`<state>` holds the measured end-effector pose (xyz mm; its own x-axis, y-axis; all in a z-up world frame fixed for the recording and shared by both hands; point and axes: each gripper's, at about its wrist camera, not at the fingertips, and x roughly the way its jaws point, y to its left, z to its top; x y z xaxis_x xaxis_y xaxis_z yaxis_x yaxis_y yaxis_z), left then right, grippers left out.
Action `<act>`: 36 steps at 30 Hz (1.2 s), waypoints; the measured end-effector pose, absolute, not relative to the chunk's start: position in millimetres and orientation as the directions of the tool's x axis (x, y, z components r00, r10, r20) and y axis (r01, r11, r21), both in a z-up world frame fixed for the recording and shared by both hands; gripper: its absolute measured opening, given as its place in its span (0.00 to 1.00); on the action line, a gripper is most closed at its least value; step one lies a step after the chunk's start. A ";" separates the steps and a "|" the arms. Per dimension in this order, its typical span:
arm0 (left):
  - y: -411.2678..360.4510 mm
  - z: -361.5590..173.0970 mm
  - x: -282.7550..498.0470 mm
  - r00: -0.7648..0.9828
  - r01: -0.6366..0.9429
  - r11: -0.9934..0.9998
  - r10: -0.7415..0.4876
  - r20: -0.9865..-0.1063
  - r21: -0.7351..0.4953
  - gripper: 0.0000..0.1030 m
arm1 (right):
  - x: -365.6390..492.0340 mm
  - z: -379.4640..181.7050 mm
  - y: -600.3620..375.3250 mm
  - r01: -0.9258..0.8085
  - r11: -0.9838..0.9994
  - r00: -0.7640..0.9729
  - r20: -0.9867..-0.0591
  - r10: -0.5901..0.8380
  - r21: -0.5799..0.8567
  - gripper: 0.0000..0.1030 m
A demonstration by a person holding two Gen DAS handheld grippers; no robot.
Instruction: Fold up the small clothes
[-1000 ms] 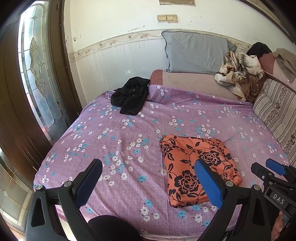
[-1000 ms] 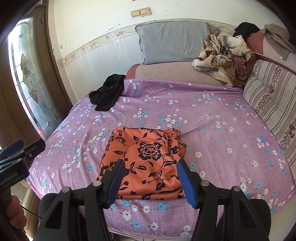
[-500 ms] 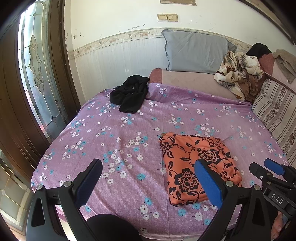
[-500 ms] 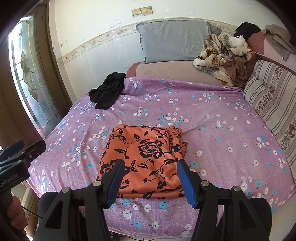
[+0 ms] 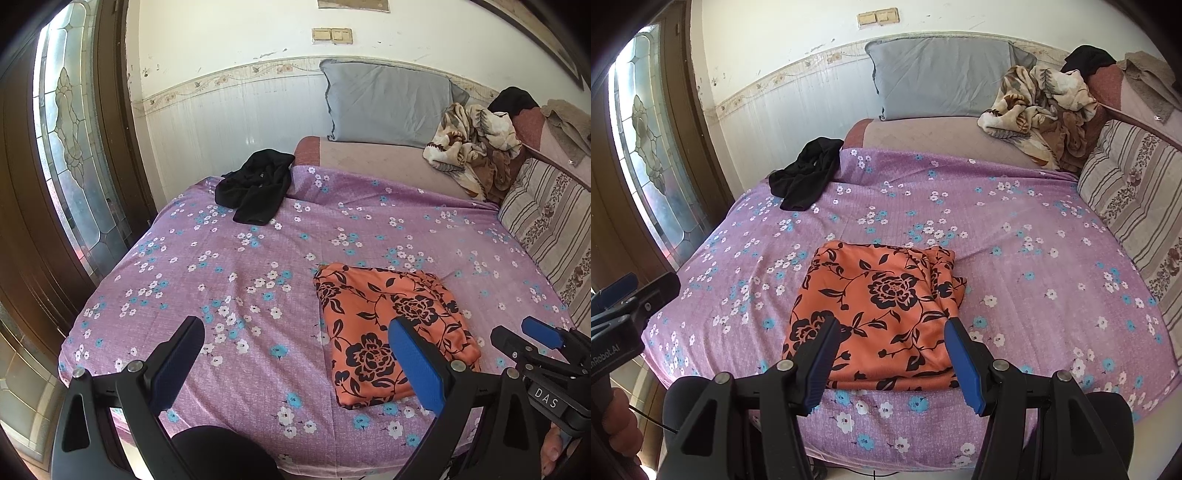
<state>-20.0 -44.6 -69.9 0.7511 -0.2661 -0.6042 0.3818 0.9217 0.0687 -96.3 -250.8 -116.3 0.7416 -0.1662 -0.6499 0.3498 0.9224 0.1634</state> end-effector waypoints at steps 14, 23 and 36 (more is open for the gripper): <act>-46.7 -64.7 -24.2 0.750 0.397 0.916 -0.287 -0.596 0.059 0.97 | -101.3 -108.7 -249.5 0.357 0.921 0.750 -0.635 -0.183 0.156 0.60; -50.2 -43.5 -36.1 0.770 0.395 0.916 -0.289 -0.568 0.070 0.97 | -112.5 -93.1 -254.6 0.353 0.920 0.776 -0.602 -0.187 0.170 0.60; -56.0 -0.9 -63.5 0.809 0.397 0.914 -0.304 -0.503 0.086 0.97 | -140.2 -60.3 -266.1 0.352 0.914 0.830 -0.519 -0.204 0.203 0.60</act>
